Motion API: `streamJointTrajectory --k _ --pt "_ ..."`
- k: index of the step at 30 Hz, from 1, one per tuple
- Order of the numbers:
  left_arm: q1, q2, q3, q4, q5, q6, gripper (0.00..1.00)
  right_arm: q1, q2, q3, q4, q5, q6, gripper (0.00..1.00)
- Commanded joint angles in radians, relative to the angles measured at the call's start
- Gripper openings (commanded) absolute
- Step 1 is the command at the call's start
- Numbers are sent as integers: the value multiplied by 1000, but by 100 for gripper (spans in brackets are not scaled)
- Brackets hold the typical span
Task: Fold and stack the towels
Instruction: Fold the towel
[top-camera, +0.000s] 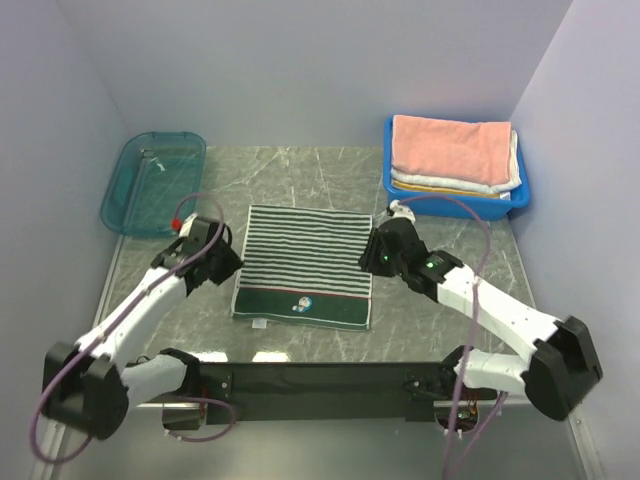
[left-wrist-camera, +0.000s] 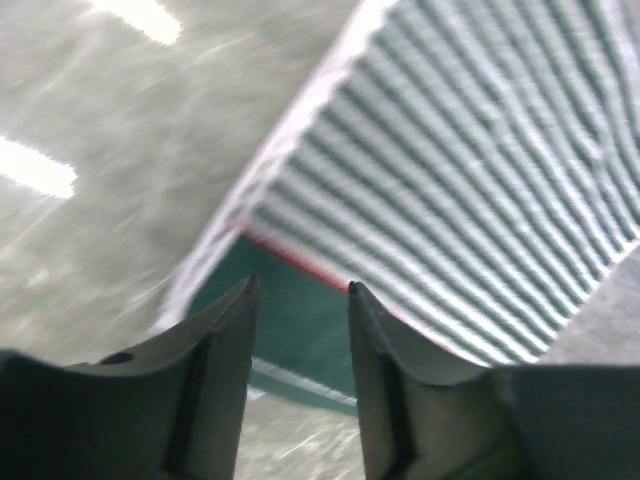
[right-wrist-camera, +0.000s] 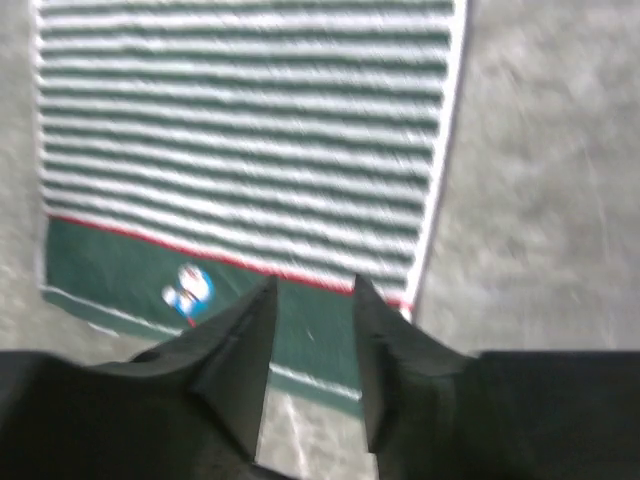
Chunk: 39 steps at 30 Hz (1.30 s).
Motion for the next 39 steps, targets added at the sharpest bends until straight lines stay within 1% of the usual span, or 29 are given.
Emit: streamJointTrajectory --k 1,4,7,8,12,13,15,16,18,19,21,22,24,25,27,28,29,31,33,35,36,37,39 --pt "-14 151 98 123 100 59 41 -50 121 36 146 -113 -54 41" --pt "-48 274 126 189 125 52 38 -64 223 34 221 -171 -31 40" --pt "-51 362 83 255 155 27 38 -92 306 -3 295 -225 -8 40" --pt "-51 376 69 260 146 21 38 -104 324 -15 333 -239 4 40" --pt "-50 373 -41 281 119 -28 38 -152 395 -54 374 -248 3 39" --pt "-48 342 -94 292 117 -39 38 -159 415 -65 377 -245 1 39" --pt "-50 304 -148 286 105 -57 38 -176 433 -74 386 -248 2 39" --pt "-50 254 -197 275 99 -80 39 -181 452 -77 387 -245 3 39" --pt "-50 190 -247 236 85 -114 40 -188 467 -77 386 -246 4 39" --pt "-50 114 -292 222 88 -125 39 -188 475 -77 387 -242 1 39" --pt "-59 30 -337 193 106 -152 39 -188 478 -74 387 -233 -7 39" --pt "-67 -62 -374 188 115 -169 39 -190 472 -69 386 -230 -16 39" --pt "-105 -142 -400 162 122 -226 39 -188 458 -66 383 -234 -28 39" --pt "-114 -202 -405 156 116 -232 43 -188 435 -57 380 -239 -43 40" --pt "-116 -232 -383 119 106 -223 48 -188 389 -37 377 -252 -54 40" --pt "-117 -236 -335 105 82 -212 52 -188 372 -30 380 -259 -72 41" --pt "-116 -229 -301 93 67 -202 53 -187 360 -19 381 -259 -77 41" --pt "-117 -186 -206 99 34 -162 57 -188 335 33 384 -262 -109 43" --pt "-110 -134 -144 142 14 -105 57 -188 352 104 380 -248 -129 43" --pt "-85 -16 -51 200 5 -70 57 -195 381 159 377 -243 -148 43" --pt "-53 30 7 218 10 -38 56 -198 419 211 383 -246 -149 43" --pt "-35 123 32 264 19 -22 54 -199 438 233 389 -248 -149 43" --pt "4 220 83 304 51 7 52 -204 508 306 389 -249 -149 43"
